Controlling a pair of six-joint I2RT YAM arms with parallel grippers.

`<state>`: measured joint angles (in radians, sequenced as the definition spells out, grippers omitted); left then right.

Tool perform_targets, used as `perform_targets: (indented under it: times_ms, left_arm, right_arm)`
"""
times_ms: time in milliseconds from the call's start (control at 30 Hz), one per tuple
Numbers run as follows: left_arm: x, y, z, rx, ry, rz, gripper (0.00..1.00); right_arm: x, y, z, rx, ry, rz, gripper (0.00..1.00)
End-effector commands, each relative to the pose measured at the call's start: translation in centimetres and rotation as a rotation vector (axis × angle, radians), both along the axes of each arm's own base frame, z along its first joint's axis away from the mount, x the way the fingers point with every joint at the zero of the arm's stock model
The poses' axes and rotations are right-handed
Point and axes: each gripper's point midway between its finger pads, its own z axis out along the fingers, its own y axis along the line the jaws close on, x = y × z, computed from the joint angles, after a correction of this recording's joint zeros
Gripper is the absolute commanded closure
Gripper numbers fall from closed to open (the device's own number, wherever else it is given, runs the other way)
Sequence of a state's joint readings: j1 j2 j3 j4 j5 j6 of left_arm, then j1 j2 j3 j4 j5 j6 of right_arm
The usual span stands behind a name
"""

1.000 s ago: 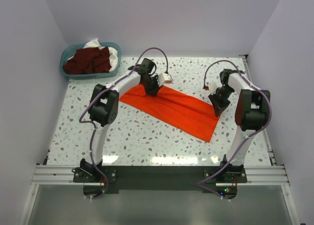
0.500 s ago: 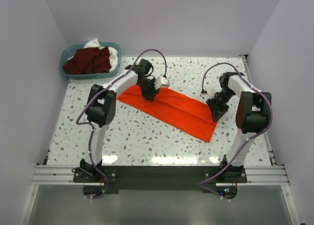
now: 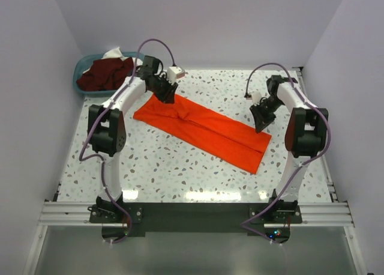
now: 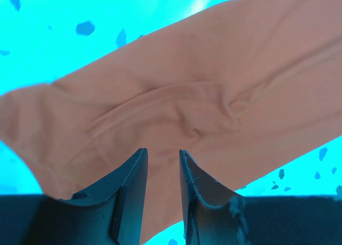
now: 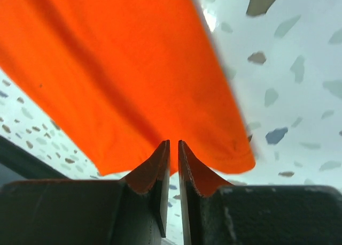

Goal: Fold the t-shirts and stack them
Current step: Fold the tshirt

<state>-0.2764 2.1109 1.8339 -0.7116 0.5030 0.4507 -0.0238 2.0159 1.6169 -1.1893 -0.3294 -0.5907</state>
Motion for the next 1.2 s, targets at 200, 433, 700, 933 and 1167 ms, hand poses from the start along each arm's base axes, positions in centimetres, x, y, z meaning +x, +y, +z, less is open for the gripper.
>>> perform_targets:
  times_ms: [200, 433, 700, 933, 1167]
  left_arm:
    - [-1.9, 4.3, -7.7, 0.178, 0.242, 0.335, 0.66]
    - [-2.1, 5.5, -12.6, 0.282, 0.291, 0.33, 0.67]
    - [5.3, 1.4, -14.8, 0.3, 0.158, 0.162, 0.65]
    - [12.5, -2.9, -4.6, 0.055, -0.27, 0.127, 0.53]
    - [12.2, -2.5, 9.0, -0.172, -0.447, 0.174, 0.45]
  right_arm:
    - [1.2, 1.2, -3.9, -0.146, 0.003, 0.106, 0.89]
    - [-4.1, 1.9, -5.2, -0.178, 0.072, 0.224, 0.9]
    - [-11.6, 6.3, -4.1, -0.105, 0.145, 0.38, 0.87]
    - [-13.4, 15.3, 0.5, 0.12, 0.123, 0.426, 0.82]
    - [-10.9, 13.6, 1.2, 0.017, -0.005, 0.536, 0.85]
